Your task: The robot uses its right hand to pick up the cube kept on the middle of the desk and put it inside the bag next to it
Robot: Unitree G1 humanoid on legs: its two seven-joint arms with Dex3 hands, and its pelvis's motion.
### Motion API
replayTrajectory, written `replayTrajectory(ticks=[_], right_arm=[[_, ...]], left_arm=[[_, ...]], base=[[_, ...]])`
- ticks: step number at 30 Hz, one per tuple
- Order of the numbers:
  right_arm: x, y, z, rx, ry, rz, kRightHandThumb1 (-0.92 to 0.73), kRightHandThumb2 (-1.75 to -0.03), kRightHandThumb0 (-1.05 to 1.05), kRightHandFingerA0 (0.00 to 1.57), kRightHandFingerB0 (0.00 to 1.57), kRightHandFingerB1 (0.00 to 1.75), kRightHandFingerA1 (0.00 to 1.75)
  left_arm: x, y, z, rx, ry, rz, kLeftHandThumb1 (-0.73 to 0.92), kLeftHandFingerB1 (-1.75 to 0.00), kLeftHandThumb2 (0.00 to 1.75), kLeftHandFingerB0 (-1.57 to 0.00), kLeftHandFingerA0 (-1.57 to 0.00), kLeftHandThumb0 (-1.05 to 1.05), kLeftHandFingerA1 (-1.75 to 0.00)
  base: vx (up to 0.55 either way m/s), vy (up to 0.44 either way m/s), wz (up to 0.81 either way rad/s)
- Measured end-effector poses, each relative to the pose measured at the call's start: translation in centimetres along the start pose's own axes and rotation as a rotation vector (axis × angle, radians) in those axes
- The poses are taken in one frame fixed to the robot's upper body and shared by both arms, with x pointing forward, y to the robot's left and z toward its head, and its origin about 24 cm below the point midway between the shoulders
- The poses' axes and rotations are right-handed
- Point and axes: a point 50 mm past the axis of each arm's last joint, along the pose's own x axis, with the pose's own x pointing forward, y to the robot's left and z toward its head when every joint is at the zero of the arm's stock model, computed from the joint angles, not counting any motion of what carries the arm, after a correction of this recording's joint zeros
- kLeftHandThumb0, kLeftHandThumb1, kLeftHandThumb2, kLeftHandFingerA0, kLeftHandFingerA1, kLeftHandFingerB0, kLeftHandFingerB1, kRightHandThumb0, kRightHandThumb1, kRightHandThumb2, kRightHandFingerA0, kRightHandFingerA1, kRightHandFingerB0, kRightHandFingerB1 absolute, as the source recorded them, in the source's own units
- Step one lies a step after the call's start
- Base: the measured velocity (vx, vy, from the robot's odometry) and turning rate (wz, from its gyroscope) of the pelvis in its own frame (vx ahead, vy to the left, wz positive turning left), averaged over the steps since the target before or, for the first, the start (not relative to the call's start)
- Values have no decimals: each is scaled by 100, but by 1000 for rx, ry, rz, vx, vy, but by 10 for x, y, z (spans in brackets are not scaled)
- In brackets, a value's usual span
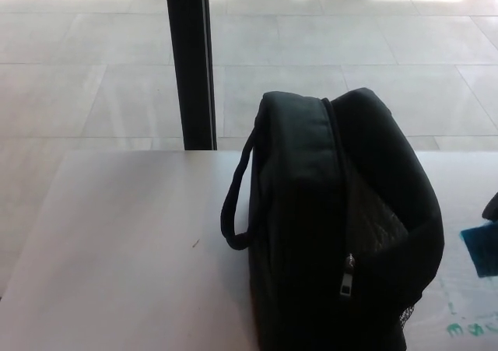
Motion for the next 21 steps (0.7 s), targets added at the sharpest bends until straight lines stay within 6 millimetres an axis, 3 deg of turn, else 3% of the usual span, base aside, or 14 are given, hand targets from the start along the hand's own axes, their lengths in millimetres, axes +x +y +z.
replayTrajectory(ticks=[4, 10, 15, 16, 21], right_arm=[[2, -14, 0, 40, -10, -50, -60, -96, -12, 78, 68, 150, 175], [8, -31, 6, 90, -33, -113, -59, -98, -12, 80, 69, 149, 175], [19, -50, 21, 121, -90, -179, -59, -101, -14, 82, 71, 148, 175], [21, -55, 27, 133, -113, -197, -59, -101, -10, 93, 69, 148, 175], [26, -77, 56, 164, -224, -273, -51, -116, -18, 84, 72, 155, 175]], left_arm=[[-1, 0, -1, 2, 4, 1, 56, -51, 94, -23, -34, -64, -61], [-1, 1, -3, 0, 9, 3, 55, -51, 94, -22, -35, -63, -62], [-1, 1, -5, -2, 16, 2, 53, -52, 93, -22, -35, -63, -63], [-1, 1, -6, -4, 19, 3, 54, -51, 94, -22, -36, -61, -63], [-2, 1, -8, -4, 23, 3, 53, -51, 92, -20, -33, -61, -62]], base=[[0, 0, 0], [0, 0, 0], [0, 0, 0], [0, 0, 0], [0, 0, 0]])
